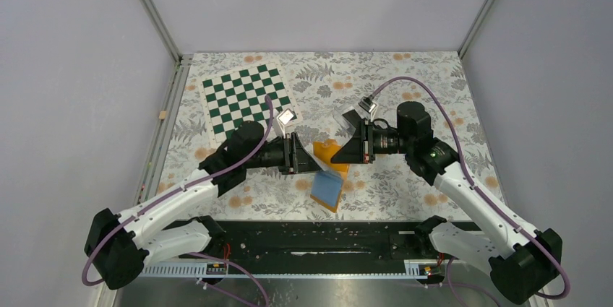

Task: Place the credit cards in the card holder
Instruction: Open the card holder at the center of the board.

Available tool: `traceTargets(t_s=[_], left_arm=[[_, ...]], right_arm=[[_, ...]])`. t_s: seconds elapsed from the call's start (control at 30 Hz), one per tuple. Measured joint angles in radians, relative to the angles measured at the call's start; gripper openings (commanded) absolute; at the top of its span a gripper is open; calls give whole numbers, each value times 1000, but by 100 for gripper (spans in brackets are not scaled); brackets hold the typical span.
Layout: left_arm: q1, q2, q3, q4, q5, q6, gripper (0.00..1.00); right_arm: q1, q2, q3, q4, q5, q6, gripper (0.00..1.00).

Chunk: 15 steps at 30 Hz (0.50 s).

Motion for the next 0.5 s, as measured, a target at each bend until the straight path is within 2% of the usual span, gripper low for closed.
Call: traceTargets(t_s=[0.07,0.1,0.17,0.23,0.33,0.5], left_arm=[[1,0,-20,40,7,-16,31],[2,0,-28,56,10,-24,33],[2,0,-43,98,16,-40,50],[2,-5,-53,140,31,-55,60],[2,-29,-56,164,43,-59,67],[25,-95,-56,138,46,-32,71]], right_arm=[[0,-3,-6,31,-11,29,0],[0,-4,-6,48,-16,43,0],[-1,-4,-7,71,-27,63,0],[-2,-3,-8,87,-33,77,0],[-3,0,-8,107,-42,94,0],[-4,1,-8,132,-72,107,0]])
